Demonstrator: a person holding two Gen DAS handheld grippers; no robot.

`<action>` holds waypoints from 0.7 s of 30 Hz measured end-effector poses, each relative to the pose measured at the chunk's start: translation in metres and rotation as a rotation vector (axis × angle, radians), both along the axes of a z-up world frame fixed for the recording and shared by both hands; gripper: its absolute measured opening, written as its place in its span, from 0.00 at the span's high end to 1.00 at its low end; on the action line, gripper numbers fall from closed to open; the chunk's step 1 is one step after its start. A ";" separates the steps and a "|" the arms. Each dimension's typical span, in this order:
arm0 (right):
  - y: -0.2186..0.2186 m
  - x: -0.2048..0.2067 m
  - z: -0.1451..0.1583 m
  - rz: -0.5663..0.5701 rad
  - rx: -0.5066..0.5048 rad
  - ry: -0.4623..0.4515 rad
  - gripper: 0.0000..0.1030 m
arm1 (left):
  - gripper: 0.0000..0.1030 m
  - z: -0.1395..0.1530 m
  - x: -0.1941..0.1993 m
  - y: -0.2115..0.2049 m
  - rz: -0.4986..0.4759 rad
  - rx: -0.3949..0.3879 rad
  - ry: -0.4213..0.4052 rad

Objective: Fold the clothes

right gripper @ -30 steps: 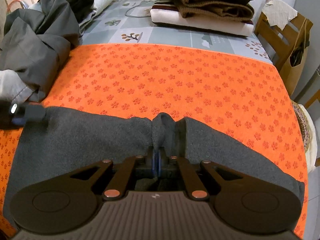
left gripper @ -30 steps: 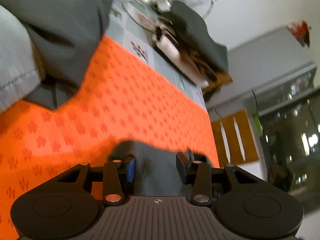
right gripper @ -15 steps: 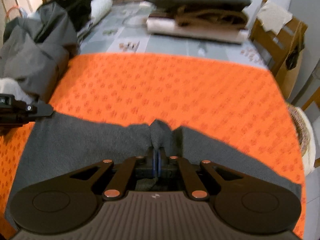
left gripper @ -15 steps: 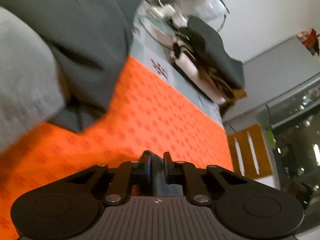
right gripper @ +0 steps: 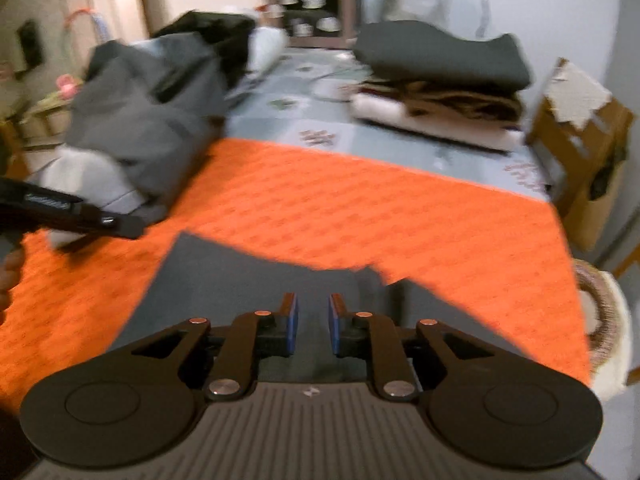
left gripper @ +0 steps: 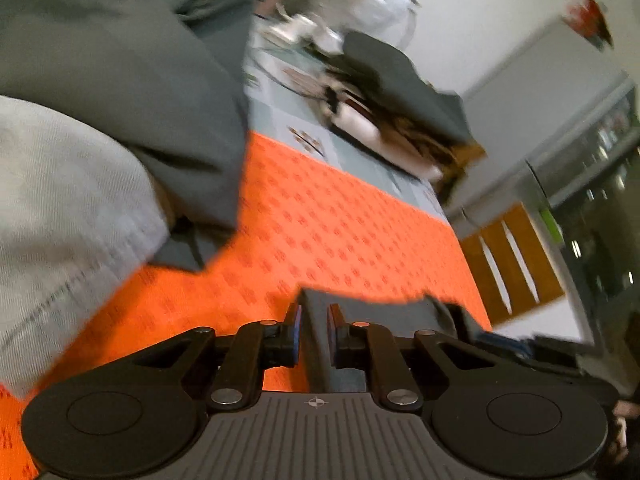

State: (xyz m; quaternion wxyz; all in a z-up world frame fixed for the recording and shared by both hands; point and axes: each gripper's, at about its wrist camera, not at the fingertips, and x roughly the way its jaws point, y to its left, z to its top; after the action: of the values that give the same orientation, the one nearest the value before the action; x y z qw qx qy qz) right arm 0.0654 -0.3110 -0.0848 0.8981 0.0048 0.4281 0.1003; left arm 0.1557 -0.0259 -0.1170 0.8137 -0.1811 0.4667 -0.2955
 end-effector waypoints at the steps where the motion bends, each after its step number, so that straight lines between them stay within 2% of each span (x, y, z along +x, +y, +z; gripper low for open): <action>1: 0.004 -0.004 -0.004 0.019 0.008 0.011 0.81 | 0.81 0.001 -0.006 -0.002 -0.029 0.006 -0.003; 3: 0.013 -0.014 -0.014 0.054 0.017 0.037 0.81 | 0.77 0.002 -0.020 -0.004 -0.081 0.022 -0.003; 7: 0.022 -0.029 -0.042 0.067 -0.043 0.115 0.80 | 0.70 -0.002 -0.045 -0.003 -0.153 0.078 0.001; 11: 0.012 -0.048 -0.023 0.016 0.004 0.068 0.78 | 0.63 0.000 -0.063 0.006 -0.185 0.126 -0.008; 16: -0.009 -0.081 -0.002 -0.056 -0.017 0.046 0.77 | 0.61 0.010 -0.081 0.007 -0.208 0.159 -0.042; 21: -0.046 -0.122 -0.004 -0.146 -0.032 0.069 0.76 | 0.61 0.024 -0.094 -0.018 -0.267 0.180 -0.118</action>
State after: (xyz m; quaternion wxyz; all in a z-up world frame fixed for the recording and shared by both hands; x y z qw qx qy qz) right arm -0.0569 -0.3566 -0.0886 0.8877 0.0250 0.4588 0.0275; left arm 0.0618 -0.0437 -0.0934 0.8062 -0.0261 0.4626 -0.3679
